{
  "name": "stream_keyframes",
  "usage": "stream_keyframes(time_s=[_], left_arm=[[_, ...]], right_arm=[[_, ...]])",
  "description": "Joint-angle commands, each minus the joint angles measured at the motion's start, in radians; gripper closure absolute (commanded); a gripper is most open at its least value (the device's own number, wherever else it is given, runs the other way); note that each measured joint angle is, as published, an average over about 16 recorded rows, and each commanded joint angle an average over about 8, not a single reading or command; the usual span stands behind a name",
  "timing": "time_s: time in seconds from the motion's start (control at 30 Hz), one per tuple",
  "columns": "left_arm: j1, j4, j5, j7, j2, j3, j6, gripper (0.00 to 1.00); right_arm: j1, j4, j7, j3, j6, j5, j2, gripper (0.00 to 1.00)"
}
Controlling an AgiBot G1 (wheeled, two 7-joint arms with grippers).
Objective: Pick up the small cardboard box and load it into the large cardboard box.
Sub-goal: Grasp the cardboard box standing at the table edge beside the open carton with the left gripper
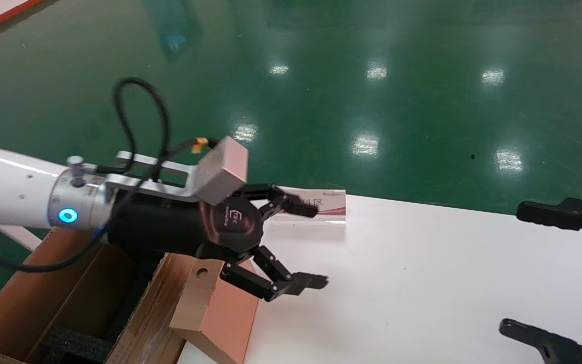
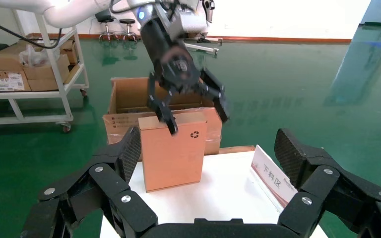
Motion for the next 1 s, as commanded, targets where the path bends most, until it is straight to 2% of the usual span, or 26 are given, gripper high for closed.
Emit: stream_keyframes(time_s=[0.03, 0.2, 0.53, 1.0], left_arm=[[-0.050, -0.006, 0.081, -0.062, 0.003, 0.037, 0.009, 0.00], [-0.188, -0.007, 0.205, -0.222, 0.053, 0.124, 0.070, 0.00], [-0.370, -0.006, 0.300, -0.495, 0.096, 0.329, 0.104, 0.00], [-0.652, -0.008, 0.380, -0.801, 0.143, 0.732, 0.114, 0.00]], right_arm=[[0.000, 0.000, 0.000, 0.000, 0.000, 0.000, 0.000, 0.00], [0.000, 0.000, 0.000, -0.001, 0.000, 0.000, 0.000, 0.00], [0.000, 0.000, -0.001, -0.001, 0.001, 0.001, 0.001, 0.00], [0.001, 0.000, -0.001, -0.002, 0.001, 0.002, 0.001, 0.00]])
